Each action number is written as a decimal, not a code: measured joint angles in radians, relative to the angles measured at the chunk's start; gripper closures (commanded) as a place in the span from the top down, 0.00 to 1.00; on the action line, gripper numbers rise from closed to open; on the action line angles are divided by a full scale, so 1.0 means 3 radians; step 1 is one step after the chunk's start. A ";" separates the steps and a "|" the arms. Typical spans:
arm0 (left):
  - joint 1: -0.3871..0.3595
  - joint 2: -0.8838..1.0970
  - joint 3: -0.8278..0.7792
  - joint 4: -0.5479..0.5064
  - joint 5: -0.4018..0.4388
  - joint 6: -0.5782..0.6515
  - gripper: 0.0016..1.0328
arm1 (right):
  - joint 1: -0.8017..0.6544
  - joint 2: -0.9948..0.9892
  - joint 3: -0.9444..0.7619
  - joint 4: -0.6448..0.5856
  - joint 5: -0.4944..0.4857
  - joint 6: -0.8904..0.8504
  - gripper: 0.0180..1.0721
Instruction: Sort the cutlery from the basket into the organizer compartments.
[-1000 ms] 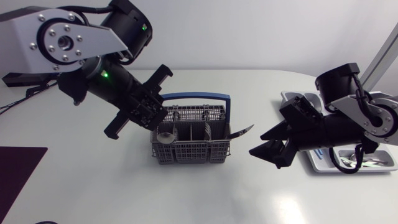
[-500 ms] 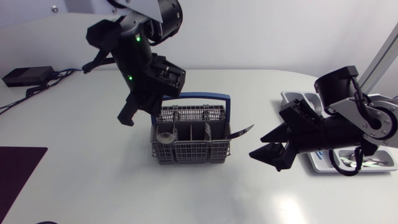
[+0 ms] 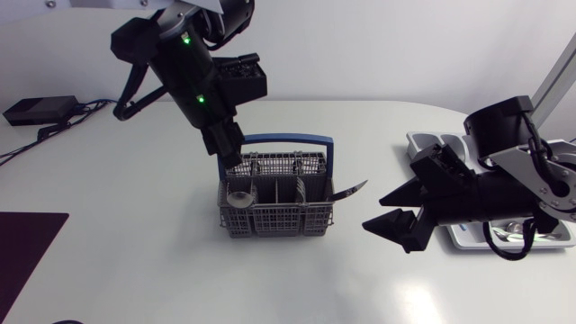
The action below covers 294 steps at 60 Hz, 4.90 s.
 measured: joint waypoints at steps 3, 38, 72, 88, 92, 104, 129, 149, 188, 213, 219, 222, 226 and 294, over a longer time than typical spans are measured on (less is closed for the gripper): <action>0.0008 -0.0017 0.0000 0.0025 0.0014 -0.0197 0.20 | 0.0015 -0.0019 0.0000 -0.0005 0.0000 0.0000 0.87; -0.0215 -0.0724 -0.0882 0.0422 -0.0753 -0.2313 0.41 | 0.0107 -0.0268 0.0000 -0.0145 0.0023 0.0014 0.87; -0.0324 -0.0641 -0.0961 0.0360 -0.0645 -0.3043 0.39 | 0.0188 -0.0434 -0.0065 -0.0219 0.0094 0.0027 0.87; -0.0425 -0.0473 -0.0963 0.0360 -0.0645 -0.3084 0.35 | 0.0212 -0.0437 -0.0065 -0.0228 0.0126 0.0029 0.87; -0.0446 -0.0439 -0.0963 0.0360 -0.0645 -0.3095 0.31 | 0.0212 -0.0440 -0.0065 -0.0228 0.0126 0.0029 0.87; -0.0450 -0.0407 -0.1027 0.0359 -0.0645 -0.3118 0.20 | 0.0212 -0.0446 -0.0065 -0.0229 0.0126 0.0029 0.87; -0.0383 -0.0282 -0.1119 0.0476 -0.0645 -0.3118 0.15 | 0.0215 -0.0534 -0.0067 -0.0245 0.0126 0.0029 0.87; -0.0347 -0.0284 -0.1193 0.0776 -0.0645 -0.3117 0.14 | 0.0215 -0.0552 -0.0067 -0.0254 0.0126 0.0029 0.87; -0.0398 -0.0296 -0.1263 0.0796 -0.0758 -0.3014 0.03 | 0.0215 -0.0584 -0.0071 -0.0256 0.0126 0.0029 0.87; -0.0487 -0.0286 -0.0642 0.0458 -0.0958 -0.2576 0.03 | 0.0215 -0.0591 -0.0094 -0.0254 0.0128 0.0028 0.89; -0.0534 -0.0259 -0.0454 0.0341 -0.1024 -0.2499 0.03 | 0.0215 -0.0594 -0.0108 -0.0254 0.0137 0.0028 0.89; -0.0558 -0.0249 -0.0379 0.0287 -0.1062 -0.2469 0.03 | 0.0215 -0.0595 -0.0108 -0.0254 0.0139 0.0027 0.89; -0.0604 -0.0239 -0.0299 0.0217 -0.1111 -0.2407 0.03 | 0.0215 -0.0596 -0.0108 -0.0254 0.0139 0.0027 0.89; -0.0720 -0.0474 0.0465 -0.0230 -0.0261 -0.2441 0.03 | 0.0659 -0.1212 0.0116 -0.0234 0.0477 -0.0092 0.93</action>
